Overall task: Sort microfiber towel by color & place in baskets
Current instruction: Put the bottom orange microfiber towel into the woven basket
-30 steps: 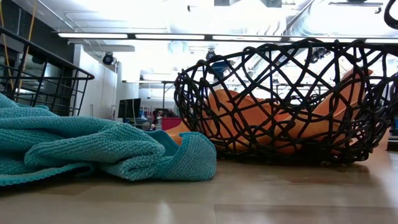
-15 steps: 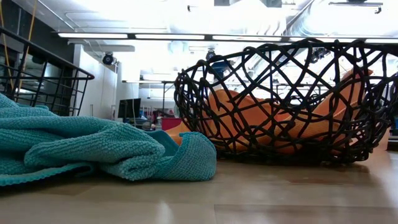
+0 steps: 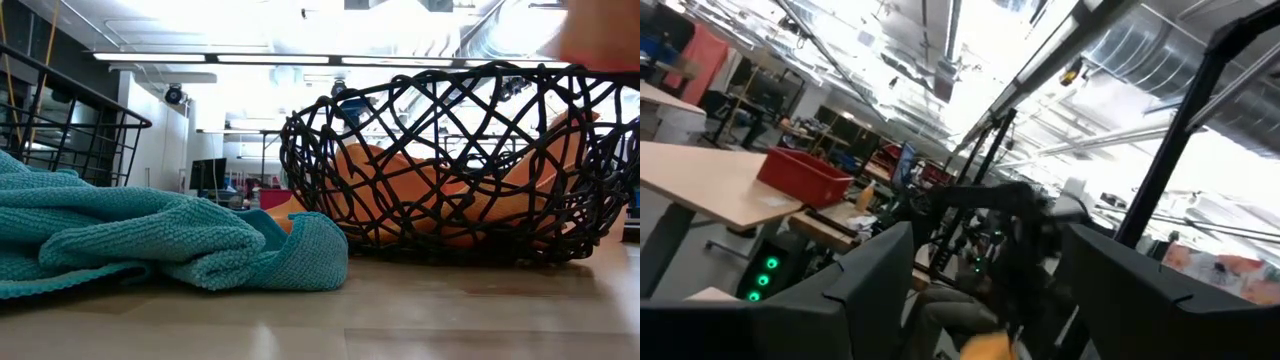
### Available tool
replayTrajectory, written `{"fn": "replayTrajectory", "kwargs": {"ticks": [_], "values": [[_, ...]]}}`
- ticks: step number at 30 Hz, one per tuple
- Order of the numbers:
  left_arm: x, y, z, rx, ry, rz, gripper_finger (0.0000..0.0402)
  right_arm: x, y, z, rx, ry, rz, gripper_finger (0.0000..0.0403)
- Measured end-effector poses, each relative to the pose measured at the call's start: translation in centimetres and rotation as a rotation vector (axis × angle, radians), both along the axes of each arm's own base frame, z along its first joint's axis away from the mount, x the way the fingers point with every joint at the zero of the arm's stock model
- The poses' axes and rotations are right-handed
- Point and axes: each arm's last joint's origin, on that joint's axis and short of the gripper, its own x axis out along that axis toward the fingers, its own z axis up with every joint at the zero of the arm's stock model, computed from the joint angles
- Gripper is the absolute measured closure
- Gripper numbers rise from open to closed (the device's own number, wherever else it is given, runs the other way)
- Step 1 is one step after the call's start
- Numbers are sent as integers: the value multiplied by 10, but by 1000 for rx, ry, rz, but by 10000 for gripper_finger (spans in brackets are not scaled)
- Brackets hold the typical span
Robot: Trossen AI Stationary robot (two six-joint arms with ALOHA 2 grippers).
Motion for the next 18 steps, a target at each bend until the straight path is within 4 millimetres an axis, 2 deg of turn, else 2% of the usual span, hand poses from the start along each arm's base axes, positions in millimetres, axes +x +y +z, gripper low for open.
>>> {"fn": "replayTrajectory", "kwargs": {"ticks": [4, 8, 11, 13, 18], "values": [[0, 0, 0, 1, 0, 1, 156, 5, -22, 16, -165, -146, -60, 401], [0, 0, 0, 1, 1, 0, 156, 31, -37, 6, -310, -140, -89, 402], [0, 0, -1, 4, 6, -8, 156, 59, -40, -19, -341, -111, -72, 402], [0, 0, -1, 4, 8, -10, 156, 77, -42, -42, -312, -82, -31, 402], [0, -1, -1, -25, 5, -50, 156, 109, -40, -115, -141, 28, 41, 402]]}}
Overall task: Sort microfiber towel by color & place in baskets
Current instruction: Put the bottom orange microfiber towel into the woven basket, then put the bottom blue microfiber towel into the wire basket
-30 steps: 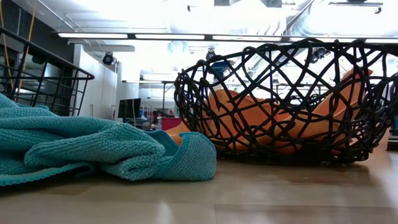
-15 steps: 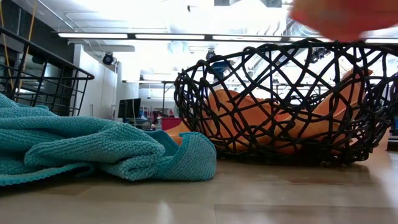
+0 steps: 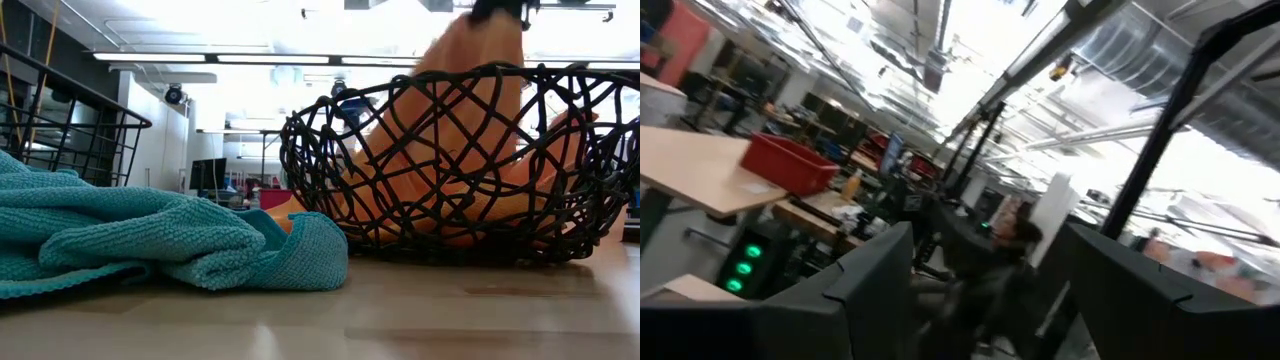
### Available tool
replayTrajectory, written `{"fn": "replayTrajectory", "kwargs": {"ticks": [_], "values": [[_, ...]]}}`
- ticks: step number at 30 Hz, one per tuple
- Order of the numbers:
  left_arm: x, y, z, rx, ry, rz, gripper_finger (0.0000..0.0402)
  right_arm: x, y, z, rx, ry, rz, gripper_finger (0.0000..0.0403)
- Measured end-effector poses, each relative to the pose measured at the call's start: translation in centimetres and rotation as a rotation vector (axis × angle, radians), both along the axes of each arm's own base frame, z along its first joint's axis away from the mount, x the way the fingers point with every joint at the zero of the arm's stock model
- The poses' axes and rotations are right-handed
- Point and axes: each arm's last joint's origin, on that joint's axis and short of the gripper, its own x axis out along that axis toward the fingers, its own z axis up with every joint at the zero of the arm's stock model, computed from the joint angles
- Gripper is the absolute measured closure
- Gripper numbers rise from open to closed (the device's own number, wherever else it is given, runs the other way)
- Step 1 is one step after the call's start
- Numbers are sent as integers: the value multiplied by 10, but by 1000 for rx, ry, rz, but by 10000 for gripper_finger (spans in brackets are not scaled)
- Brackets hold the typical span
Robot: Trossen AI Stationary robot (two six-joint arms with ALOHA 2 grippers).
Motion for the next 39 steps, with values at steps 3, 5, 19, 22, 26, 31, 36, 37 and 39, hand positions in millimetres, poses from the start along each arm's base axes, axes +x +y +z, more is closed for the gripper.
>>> {"fn": "replayTrajectory", "kwargs": {"ticks": [3, 5, 19, 22, 26, 31, 36, 37, 39], "values": [[0, -1, 0, -12, 0, -46, 156, 13, -1, -31, 84, -22, -66, 401], [0, -2, 0, -25, 1, -68, 156, 20, -3, -41, 130, -38, -91, 391], [5, -13, -14, 1, 150, -141, 156, 24, -15, 10, -2, 87, 82, 119], [11, -18, -23, -11, 221, -143, 156, 17, -17, 22, -16, 138, 82, 83], [34, -36, -38, -26, 463, -222, 159, 9, -18, 30, -11, 196, 54, 65], [56, -75, -59, 88, 1139, -351, 167, 1, -17, 28, -33, 280, 47, 64], [72, -115, -89, 188, 1488, -400, 168, -4, -18, 26, -61, 327, 42, 64], [77, -125, -98, 209, 1510, -417, 168, -5, -18, 26, -67, 333, 40, 64], [87, -142, -118, 235, 1541, -455, 168, -5, -19, 26, -73, 338, 46, 64]]}}
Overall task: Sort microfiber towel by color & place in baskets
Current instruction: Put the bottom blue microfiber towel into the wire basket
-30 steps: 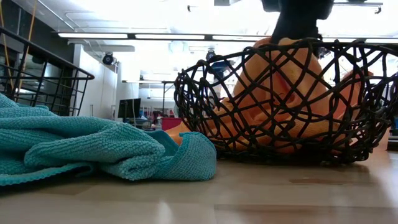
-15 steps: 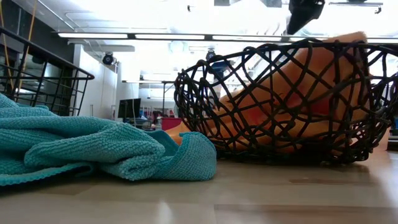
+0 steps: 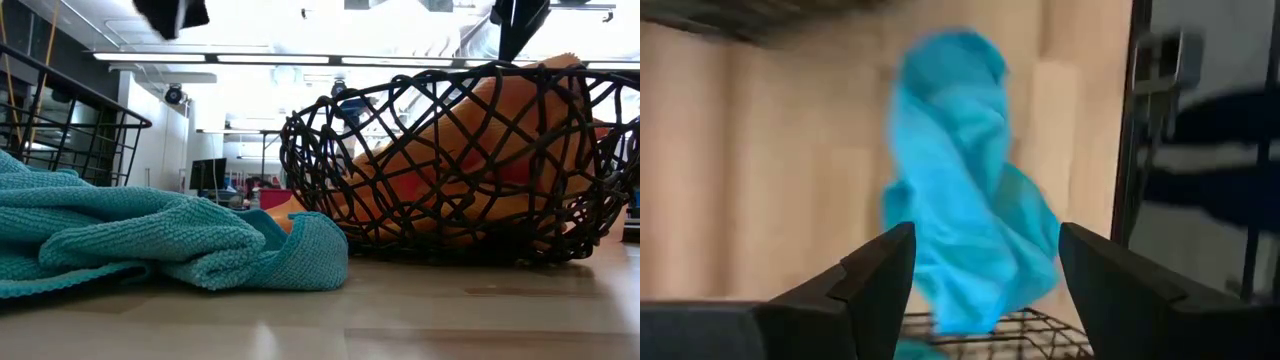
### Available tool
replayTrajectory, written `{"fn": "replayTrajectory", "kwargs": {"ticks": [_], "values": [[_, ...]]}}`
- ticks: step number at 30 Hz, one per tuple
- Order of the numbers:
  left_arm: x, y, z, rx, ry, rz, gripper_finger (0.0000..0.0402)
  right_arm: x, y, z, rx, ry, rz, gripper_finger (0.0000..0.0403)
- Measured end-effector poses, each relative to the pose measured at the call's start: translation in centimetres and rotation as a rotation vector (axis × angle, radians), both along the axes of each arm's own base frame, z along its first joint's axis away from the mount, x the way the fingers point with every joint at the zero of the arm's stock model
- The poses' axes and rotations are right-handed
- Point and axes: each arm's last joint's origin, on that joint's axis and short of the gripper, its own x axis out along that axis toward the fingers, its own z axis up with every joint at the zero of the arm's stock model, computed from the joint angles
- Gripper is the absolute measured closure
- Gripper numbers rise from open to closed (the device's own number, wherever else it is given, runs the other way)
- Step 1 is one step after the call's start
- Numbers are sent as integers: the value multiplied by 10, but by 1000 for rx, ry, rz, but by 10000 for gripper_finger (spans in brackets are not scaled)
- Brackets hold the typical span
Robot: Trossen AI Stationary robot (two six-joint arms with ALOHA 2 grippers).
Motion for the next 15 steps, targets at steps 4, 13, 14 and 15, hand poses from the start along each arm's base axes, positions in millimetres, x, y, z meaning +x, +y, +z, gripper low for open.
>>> {"fn": "replayTrajectory", "kwargs": {"ticks": [4, 13, 14, 15], "values": [[22, -15, -47, 38, 108, -15, 168, 0, 0, 0, -6, 5, 15, 64], [44, -19, -107, 96, 242, 63, 168, -1, 0, 0, -27, 18, 67, 64], [46, -21, -110, 93, 238, 61, 168, -1, -1, 0, -30, 17, 66, 64], [47, -23, -113, 94, 235, 55, 168, -1, -1, 0, -39, 16, 64, 64]]}}
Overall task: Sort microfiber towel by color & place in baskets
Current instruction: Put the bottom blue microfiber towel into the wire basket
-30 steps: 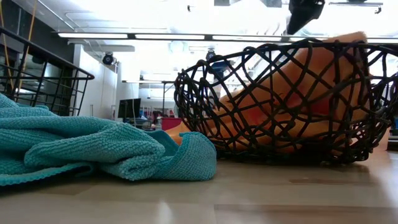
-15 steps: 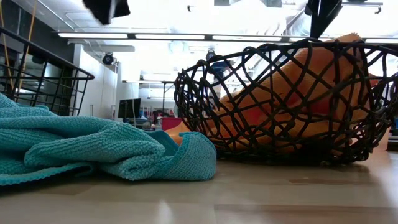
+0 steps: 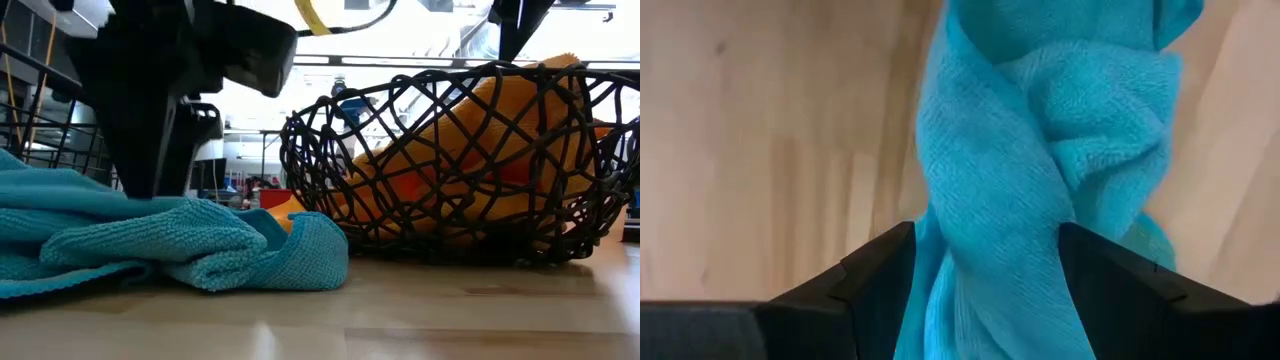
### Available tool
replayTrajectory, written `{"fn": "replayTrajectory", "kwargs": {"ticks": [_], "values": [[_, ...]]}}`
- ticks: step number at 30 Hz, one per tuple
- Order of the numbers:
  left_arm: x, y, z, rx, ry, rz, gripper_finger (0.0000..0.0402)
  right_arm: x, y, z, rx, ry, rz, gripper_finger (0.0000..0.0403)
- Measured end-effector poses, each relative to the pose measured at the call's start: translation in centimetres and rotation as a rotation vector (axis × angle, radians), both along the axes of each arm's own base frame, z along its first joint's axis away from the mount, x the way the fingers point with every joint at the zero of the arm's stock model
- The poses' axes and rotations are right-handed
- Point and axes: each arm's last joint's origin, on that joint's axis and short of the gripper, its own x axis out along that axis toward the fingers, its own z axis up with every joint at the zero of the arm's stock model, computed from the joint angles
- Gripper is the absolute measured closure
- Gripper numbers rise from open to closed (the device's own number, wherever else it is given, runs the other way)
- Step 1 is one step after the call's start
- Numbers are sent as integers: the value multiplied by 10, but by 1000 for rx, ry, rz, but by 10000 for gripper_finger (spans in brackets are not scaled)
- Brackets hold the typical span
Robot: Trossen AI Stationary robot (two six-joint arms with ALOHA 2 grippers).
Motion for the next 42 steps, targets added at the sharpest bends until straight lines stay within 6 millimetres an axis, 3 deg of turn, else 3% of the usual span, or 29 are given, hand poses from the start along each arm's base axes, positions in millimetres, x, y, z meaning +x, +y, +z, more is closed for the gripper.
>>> {"fn": "replayTrajectory", "kwargs": {"ticks": [5, 7, 9, 11, 13, 14, 18, 22, 25, 29, 33, 38, 42], "values": [[5, -6, -30, 66, 35, -75, 170, 0, -1, 0, -29, -6, -10, 64], [6, -4, -33, 73, 49, -104, 184, 0, -1, 0, -34, -8, -14, 64], [4, -5, -32, 87, 43, -153, 220, 0, -1, 0, -32, -10, -29, 64], [0, -6, -20, 113, 17, -183, 285, 0, -1, 0, -29, -11, -38, 64], [-6, -4, 6, 125, -31, -184, 362, 0, -1, 0, -27, -12, -46, 64], [-9, -2, 28, 122, -93, -172, 380, 0, -1, 0, -30, -13, -47, 64], [-37, 14, 121, 86, -373, -108, 388, 1, -2, 1, -65, -37, -57, 64], [-86, 38, 202, 92, -665, 55, 396, 6, -2, 2, -79, -95, -63, 64], [-135, 60, 231, 151, -736, 219, 399, 12, -1, 5, -60, -154, -68, 64], [-180, 68, 232, 148, -611, 352, 400, 15, -1, 6, -60, -188, -63, 64], [-203, 48, 223, 45, -419, 268, 401, 15, -2, 6, -89, -194, -74, 64], [-217, 19, 206, 5, -123, 176, 401, 15, -3, 6, -113, -199, -75, 64], [-219, 1, 185, 9, -54, 152, 401, 15, -4, 6, -139, -205, -80, 64]]}}
